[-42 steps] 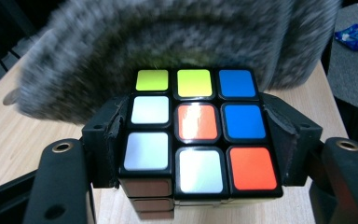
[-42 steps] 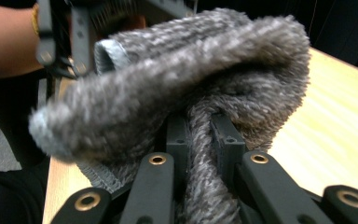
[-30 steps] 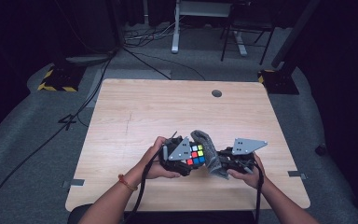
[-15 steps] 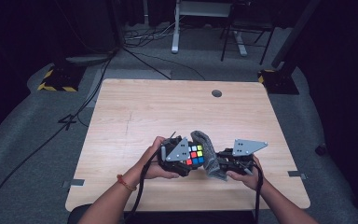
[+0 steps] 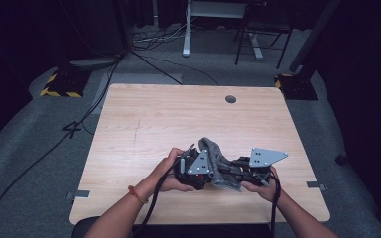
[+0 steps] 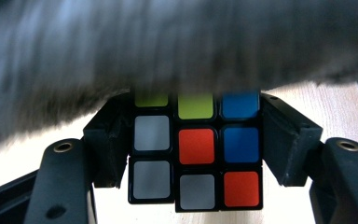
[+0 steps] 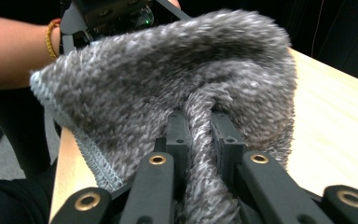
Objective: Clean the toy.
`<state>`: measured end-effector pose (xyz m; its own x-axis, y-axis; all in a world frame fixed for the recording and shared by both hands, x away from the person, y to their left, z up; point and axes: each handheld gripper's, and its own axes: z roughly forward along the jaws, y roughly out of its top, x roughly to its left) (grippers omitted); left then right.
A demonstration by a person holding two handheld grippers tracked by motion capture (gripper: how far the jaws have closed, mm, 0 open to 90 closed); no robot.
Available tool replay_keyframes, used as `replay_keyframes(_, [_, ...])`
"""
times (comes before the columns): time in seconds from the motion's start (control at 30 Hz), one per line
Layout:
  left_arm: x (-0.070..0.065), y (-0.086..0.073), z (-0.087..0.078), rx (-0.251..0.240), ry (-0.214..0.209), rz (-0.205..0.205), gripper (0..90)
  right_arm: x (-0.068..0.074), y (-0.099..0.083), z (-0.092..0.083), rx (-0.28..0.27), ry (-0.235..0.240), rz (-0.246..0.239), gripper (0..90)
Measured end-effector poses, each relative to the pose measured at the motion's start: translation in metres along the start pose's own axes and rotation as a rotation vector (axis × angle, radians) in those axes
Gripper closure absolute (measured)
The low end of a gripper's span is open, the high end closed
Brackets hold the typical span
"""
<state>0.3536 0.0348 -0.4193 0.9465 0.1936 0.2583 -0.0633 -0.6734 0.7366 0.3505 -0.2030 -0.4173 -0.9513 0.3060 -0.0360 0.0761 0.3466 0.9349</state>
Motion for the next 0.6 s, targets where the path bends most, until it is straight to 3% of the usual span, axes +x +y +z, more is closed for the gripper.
replay_keyframes(0.17, [0.006,0.0,-0.01,-0.058,0.0,-0.037,33.7,-0.005,-0.002,-0.005,0.002,-0.045,0.012,79.9])
replay_keyframes(0.3, [0.009,0.001,-0.022,-0.103,0.016,-0.047,33.8,-0.013,-0.011,-0.004,0.053,-0.068,0.03,79.9])
replay_keyframes(0.43, [0.011,0.003,-0.034,-0.157,0.032,-0.052,33.7,-0.022,-0.023,0.001,0.093,-0.048,0.097,79.9])
replay_keyframes(0.53, [0.01,0.004,-0.038,-0.195,0.028,-0.061,33.7,-0.024,-0.027,0.007,0.12,-0.006,0.121,79.8])
replay_keyframes(0.6, [0.01,0.005,-0.04,-0.207,0.025,-0.059,33.7,-0.023,-0.029,0.009,0.111,0.013,0.133,79.8])
